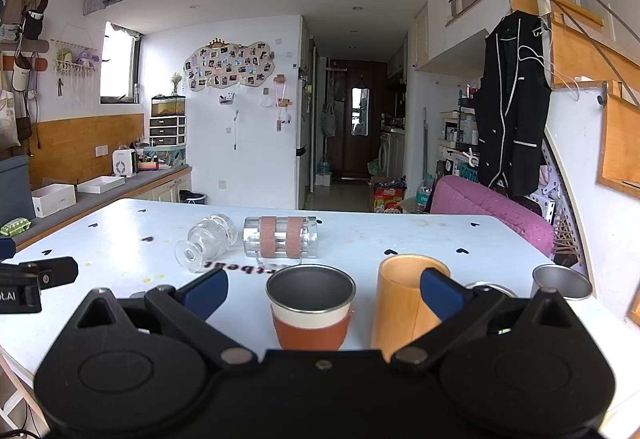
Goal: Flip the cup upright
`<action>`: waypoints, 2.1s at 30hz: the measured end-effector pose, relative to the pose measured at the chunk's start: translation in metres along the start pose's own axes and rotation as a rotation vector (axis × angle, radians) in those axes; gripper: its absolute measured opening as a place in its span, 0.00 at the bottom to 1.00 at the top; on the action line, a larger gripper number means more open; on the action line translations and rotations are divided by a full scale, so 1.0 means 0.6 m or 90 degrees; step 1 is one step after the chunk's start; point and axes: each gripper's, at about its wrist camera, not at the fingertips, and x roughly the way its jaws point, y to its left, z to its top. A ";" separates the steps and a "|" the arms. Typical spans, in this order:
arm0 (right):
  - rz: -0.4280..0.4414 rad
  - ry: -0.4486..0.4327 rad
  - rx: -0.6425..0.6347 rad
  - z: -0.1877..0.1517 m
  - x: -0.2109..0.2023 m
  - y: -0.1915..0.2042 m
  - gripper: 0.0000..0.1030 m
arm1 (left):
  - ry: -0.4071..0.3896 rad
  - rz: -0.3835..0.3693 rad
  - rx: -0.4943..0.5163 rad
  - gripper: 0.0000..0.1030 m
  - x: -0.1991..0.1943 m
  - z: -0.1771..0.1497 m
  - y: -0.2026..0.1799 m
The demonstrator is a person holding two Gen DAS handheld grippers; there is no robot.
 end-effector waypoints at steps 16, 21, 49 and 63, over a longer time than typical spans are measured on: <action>-0.002 0.000 0.000 0.003 -0.001 -0.004 1.00 | 0.000 0.000 0.000 1.00 0.000 0.000 0.000; -0.001 0.000 -0.001 0.002 -0.001 -0.005 1.00 | 0.000 0.000 0.000 1.00 0.000 0.000 0.000; -0.003 -0.007 0.005 -0.012 -0.001 -0.024 1.00 | -0.023 -0.069 0.029 1.00 0.035 -0.002 -0.005; 0.008 0.005 0.031 -0.060 0.022 -0.039 1.00 | 0.082 -0.122 0.091 1.00 0.239 0.043 -0.048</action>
